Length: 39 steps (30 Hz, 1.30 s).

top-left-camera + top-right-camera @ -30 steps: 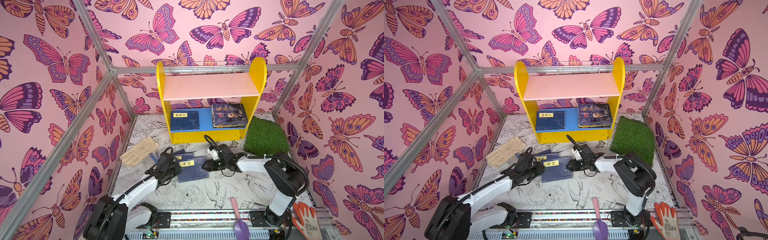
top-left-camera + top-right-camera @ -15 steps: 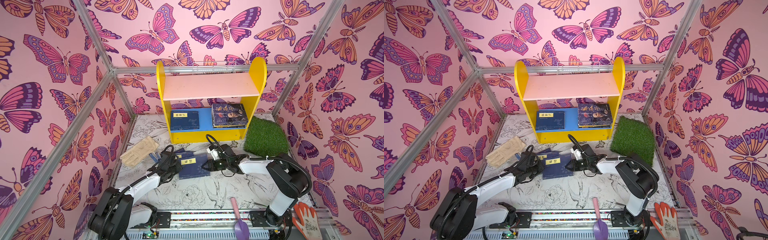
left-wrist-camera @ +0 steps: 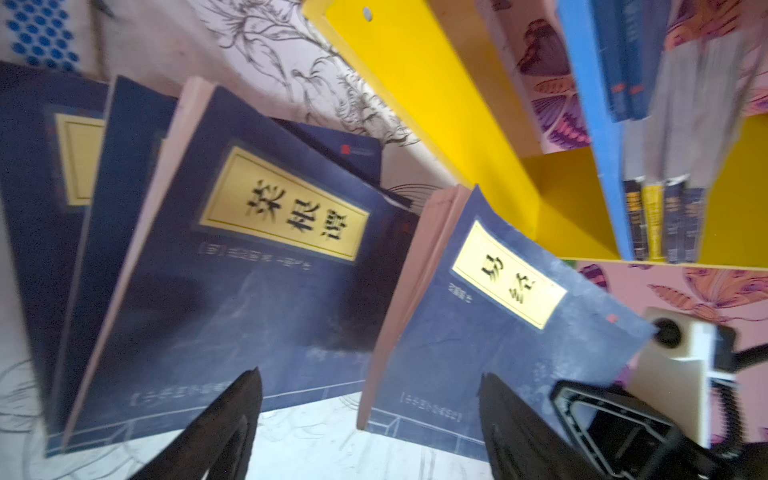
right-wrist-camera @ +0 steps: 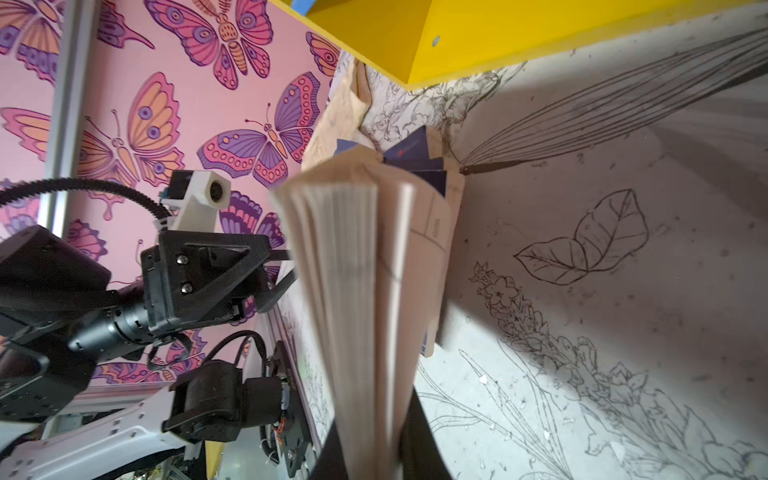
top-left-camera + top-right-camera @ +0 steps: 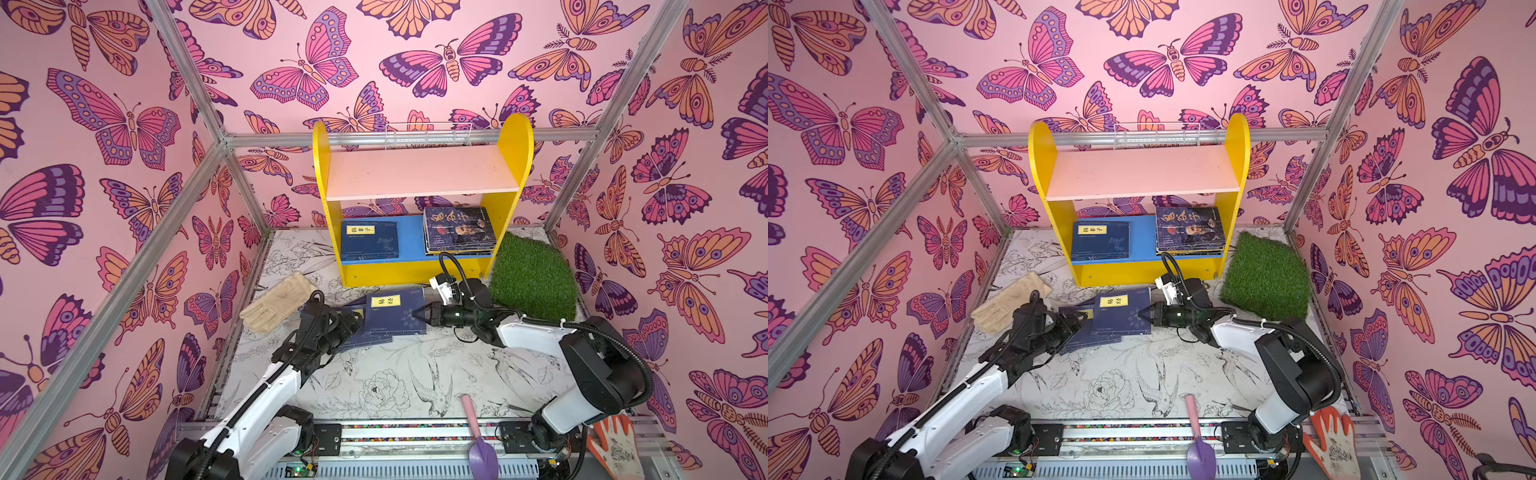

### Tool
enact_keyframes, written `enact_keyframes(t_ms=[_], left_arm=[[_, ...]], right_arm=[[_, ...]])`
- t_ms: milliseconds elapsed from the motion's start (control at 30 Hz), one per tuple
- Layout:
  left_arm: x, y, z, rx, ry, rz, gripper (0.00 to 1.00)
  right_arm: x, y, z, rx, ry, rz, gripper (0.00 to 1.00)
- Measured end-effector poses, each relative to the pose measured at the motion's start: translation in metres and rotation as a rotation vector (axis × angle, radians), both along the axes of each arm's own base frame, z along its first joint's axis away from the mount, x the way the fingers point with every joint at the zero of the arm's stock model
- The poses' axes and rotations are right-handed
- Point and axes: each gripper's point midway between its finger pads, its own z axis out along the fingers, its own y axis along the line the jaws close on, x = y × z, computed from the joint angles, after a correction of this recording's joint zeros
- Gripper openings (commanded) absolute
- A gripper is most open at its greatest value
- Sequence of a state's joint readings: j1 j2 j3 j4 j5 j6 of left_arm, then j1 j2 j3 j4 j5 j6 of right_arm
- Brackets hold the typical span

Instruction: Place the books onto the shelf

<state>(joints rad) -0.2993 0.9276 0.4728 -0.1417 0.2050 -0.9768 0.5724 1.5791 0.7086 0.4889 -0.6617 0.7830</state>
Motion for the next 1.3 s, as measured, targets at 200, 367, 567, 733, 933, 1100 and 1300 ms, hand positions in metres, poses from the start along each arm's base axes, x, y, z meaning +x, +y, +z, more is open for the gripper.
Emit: enact_keyframes(t_ms=[200,367,567,733,933,1100,1300], left_arm=[[-0.003,-0.017,0.004,-0.048,0.005,-0.091,0.82],[0.002,-0.027,0.021,-0.095,-0.061,-0.138,0.62],[0.009,-0.033,0.041,-0.139,-0.144,-0.161,0.08],[0.013,-0.035,0.055,-0.178,-0.202,-0.162,0.0],[0.009,-0.03,0.071,-0.245,-0.304,-0.115,0.0],[0.007,-0.022,0.093,-0.269,-0.399,-0.074,0.0],[0.01,-0.018,0.099,-0.271,-0.434,-0.047,0.0]], right_arm=[[-0.004,0.008,0.037,0.124,-0.032,0.037,0.0],[-0.006,0.012,0.045,0.159,-0.003,0.051,0.0],[-0.006,0.015,0.049,0.161,-0.006,0.057,0.0],[0.001,0.01,0.037,0.127,0.036,0.007,0.28],[0.0,0.01,0.031,0.111,0.052,-0.005,0.44],[-0.004,0.006,0.034,0.115,0.045,-0.004,0.43],[-0.005,0.009,0.05,0.173,0.03,0.009,0.36]])
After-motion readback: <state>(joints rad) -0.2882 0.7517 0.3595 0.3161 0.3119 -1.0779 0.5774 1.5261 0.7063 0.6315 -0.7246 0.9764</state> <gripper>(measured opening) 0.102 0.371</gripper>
